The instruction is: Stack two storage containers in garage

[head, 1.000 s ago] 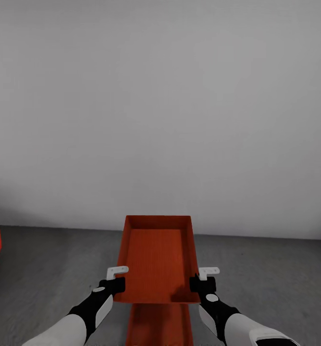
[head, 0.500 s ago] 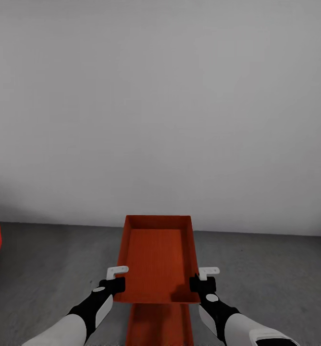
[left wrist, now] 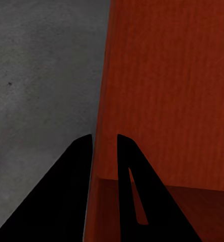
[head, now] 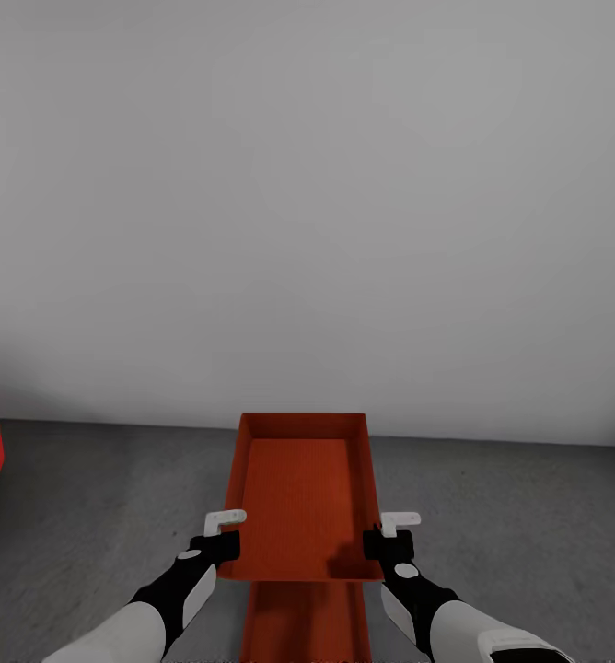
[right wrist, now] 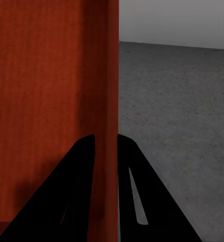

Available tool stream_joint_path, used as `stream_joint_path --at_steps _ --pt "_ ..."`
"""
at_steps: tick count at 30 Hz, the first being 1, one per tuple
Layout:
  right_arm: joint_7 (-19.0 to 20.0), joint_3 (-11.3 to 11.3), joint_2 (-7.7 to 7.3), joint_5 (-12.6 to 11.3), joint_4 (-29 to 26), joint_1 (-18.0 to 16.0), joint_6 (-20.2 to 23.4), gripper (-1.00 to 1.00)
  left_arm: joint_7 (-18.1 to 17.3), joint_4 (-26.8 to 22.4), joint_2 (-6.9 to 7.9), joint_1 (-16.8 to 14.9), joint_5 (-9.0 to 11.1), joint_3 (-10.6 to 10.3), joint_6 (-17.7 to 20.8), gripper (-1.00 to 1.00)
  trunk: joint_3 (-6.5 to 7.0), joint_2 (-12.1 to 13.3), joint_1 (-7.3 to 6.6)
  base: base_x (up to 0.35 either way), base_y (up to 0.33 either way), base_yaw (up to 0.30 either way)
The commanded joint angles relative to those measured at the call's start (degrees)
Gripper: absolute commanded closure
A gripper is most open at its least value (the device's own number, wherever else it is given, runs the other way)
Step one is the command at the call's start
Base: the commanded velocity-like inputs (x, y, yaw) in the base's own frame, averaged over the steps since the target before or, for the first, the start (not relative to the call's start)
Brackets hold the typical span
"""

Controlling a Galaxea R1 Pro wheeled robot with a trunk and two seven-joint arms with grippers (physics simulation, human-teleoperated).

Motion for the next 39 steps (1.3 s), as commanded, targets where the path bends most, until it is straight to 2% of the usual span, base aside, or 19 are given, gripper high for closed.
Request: stream_joint_path --at_steps 1,39 --pt "-0.23 -1.5 -0.24 0.22 0.2 -0.02 -0.02 1.0 0.39 -0.27 1.14 -0.06 0.32 0.53 -1.64 1.0 -0.17 -0.06 0.0 0.0 0.0 0.0" --pt "-0.23 -1.5 -0.24 0.22 0.2 -0.01 -0.02 1.0 0.46 0.58 1.21 -0.06 0.31 0.4 -1.56 1.0 -3.66 -0.06 0.0 0.0 0.0 0.0"
